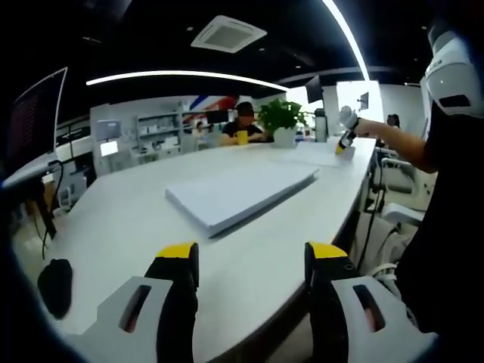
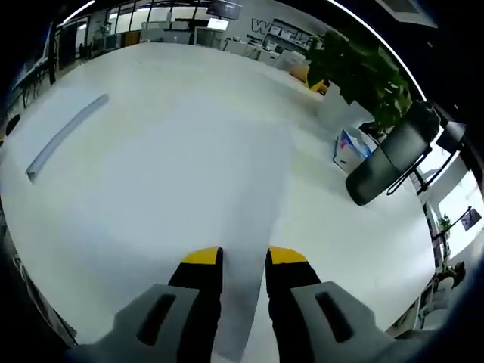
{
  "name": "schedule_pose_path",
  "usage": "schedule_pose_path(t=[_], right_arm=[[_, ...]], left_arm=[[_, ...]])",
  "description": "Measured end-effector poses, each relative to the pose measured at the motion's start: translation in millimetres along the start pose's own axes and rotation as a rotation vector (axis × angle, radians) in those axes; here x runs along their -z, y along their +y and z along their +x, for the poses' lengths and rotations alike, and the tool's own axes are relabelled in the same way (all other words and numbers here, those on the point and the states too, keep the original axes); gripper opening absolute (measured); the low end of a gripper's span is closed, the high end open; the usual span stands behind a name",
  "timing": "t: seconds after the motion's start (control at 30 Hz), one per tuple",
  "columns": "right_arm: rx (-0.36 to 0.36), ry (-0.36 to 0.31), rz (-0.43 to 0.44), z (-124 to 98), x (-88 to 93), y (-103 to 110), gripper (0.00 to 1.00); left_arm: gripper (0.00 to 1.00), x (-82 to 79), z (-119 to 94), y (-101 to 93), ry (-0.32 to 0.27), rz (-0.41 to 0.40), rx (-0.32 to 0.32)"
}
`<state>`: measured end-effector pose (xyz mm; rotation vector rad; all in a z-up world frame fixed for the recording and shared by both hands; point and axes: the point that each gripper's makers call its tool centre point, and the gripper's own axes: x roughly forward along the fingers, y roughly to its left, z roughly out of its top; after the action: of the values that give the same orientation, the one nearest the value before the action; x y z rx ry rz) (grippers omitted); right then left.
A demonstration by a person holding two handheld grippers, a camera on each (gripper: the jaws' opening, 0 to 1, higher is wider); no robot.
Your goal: Grasp the top corner of one sheet in the document stack and pull a single sheet out from the document stack, separating that one sheet from the rest and lifting it clear until the single sheet is fully removed from the stack
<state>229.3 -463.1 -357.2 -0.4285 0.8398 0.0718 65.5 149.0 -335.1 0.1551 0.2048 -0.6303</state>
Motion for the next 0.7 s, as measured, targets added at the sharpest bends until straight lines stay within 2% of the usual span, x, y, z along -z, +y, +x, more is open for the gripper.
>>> schedule_pose_path(t=[0.27,0.53,0.6,0.7], right_arm=[[0.03,-0.014,0.006,-0.7,8.1,-11.3,0.34],[0.134,-0.14,0.035,-9.9,-5.7,-34.7,0.38],[0.138,-0.198,0.072,-16.6,-12.3,-35.7,0.4],[0.143,-0.228,0.078,-22.1,-13.6,-34.8,0.41]], left_arm=[[0.56,3.0,-4.0,1.7,0.004,-0.007,-0.011],[0.56,-1.0,-3.0,-2.2,0.002,0.012,0.001],[0.56,-2.7,-1.9,-3.4,-0.007,0.006,0.004],[0.56,-3.1,-1.3,-3.7,-0.011,0.001,0.003]])
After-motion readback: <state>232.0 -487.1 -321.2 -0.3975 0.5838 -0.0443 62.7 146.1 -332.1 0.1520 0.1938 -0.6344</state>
